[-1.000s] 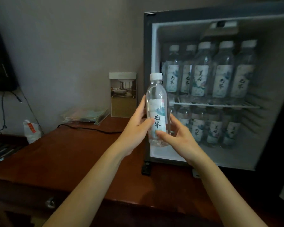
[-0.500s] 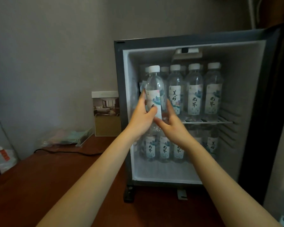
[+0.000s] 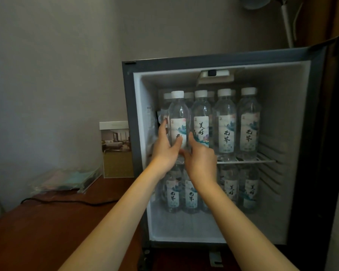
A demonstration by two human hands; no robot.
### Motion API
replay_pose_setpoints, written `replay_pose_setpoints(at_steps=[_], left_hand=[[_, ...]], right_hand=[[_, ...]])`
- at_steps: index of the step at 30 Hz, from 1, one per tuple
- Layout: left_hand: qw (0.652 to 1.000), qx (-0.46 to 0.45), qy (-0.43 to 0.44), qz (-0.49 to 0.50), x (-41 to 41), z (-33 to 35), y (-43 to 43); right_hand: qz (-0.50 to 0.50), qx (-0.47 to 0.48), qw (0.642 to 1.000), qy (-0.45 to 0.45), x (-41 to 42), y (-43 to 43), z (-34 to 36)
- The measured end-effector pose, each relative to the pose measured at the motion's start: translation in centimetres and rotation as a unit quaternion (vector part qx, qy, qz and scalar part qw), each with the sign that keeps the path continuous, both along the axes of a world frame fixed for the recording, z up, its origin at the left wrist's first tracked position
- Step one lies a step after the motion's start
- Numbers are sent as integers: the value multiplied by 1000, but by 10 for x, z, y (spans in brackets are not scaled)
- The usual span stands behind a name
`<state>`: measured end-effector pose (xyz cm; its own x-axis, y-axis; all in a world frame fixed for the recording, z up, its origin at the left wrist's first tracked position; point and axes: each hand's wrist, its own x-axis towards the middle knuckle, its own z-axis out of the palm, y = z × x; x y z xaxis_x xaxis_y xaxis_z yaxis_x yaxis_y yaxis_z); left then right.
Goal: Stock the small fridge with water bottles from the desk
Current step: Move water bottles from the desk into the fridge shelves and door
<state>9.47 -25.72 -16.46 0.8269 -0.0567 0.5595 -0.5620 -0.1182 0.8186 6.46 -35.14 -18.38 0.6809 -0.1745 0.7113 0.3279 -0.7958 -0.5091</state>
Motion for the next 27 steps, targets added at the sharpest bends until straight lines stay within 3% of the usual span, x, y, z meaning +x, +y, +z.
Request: replay_pose_setpoints(at_steps=[13,24,27], left_hand=[[968,197,10,154,17,-13,-7],[924,339,79,160,2,-1,-5],[919,340,87,181,-8,-5,-7]], right_hand=[[-53,-32,997,44,9,0,-8],[-43,-44,995,80,5,-3,-5],[-20,-20,996,80,-3,-7,-6]])
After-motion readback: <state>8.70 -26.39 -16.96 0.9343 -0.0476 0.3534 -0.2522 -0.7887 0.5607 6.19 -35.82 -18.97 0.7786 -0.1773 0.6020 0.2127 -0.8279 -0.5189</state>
